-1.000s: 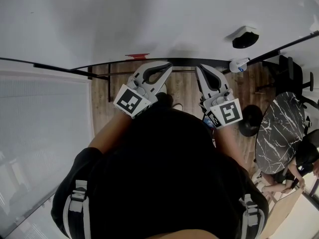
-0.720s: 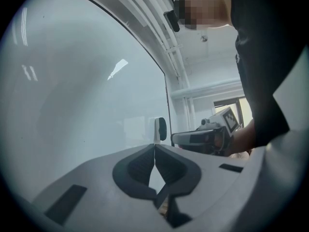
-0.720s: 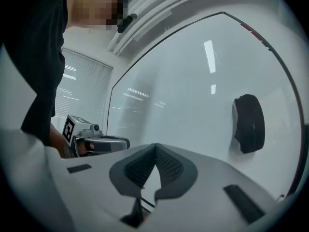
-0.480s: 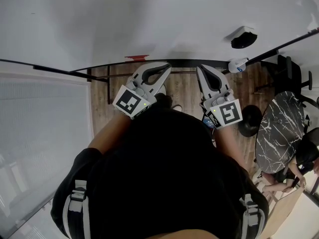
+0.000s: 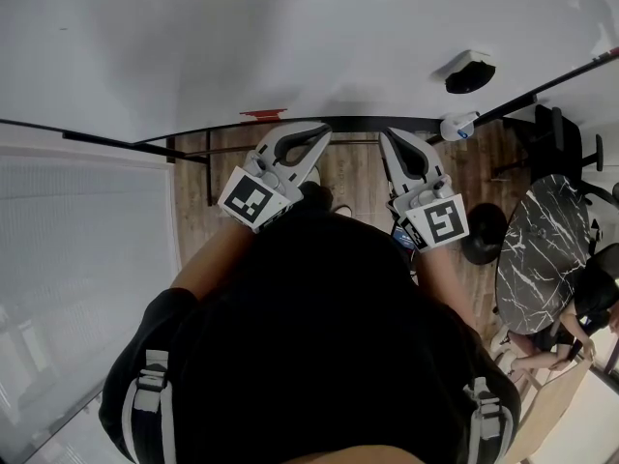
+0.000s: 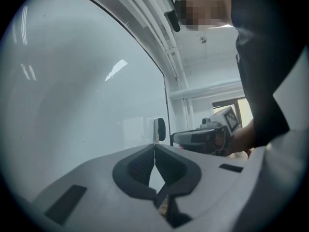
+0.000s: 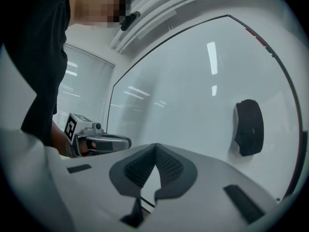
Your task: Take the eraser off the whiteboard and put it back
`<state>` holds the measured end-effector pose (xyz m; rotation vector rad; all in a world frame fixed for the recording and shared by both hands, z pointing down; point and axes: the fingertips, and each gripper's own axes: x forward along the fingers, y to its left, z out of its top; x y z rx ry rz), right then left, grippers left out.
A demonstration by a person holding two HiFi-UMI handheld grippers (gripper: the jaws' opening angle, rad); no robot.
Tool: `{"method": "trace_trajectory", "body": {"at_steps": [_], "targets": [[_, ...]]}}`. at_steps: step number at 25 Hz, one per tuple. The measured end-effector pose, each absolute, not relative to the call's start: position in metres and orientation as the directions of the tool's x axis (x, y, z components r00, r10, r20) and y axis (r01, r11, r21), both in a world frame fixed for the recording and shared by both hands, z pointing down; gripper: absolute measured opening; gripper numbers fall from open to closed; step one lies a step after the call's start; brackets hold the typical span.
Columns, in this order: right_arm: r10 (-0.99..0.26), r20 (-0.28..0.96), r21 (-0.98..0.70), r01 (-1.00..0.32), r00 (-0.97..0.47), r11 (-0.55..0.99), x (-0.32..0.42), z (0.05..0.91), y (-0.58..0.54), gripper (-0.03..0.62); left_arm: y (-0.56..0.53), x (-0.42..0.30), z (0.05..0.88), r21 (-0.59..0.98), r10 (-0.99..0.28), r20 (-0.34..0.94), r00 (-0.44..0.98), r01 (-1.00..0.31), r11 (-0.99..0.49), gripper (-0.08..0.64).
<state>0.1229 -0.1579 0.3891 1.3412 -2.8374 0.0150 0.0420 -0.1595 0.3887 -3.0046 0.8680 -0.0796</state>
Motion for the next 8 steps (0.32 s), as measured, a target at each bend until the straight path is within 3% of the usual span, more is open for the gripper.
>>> {"method": "trace_trajectory", "body": {"at_steps": [8], "targets": [[-0.779,-0.004,-0.017,-0.779,-0.627,0.627,0.1206,0.3835,-0.1554,0.000,-0.1566,0.0375,0.3872,-0.026,-0.528,0.044,0.848,-0.527,-0.849,0.005]]}}
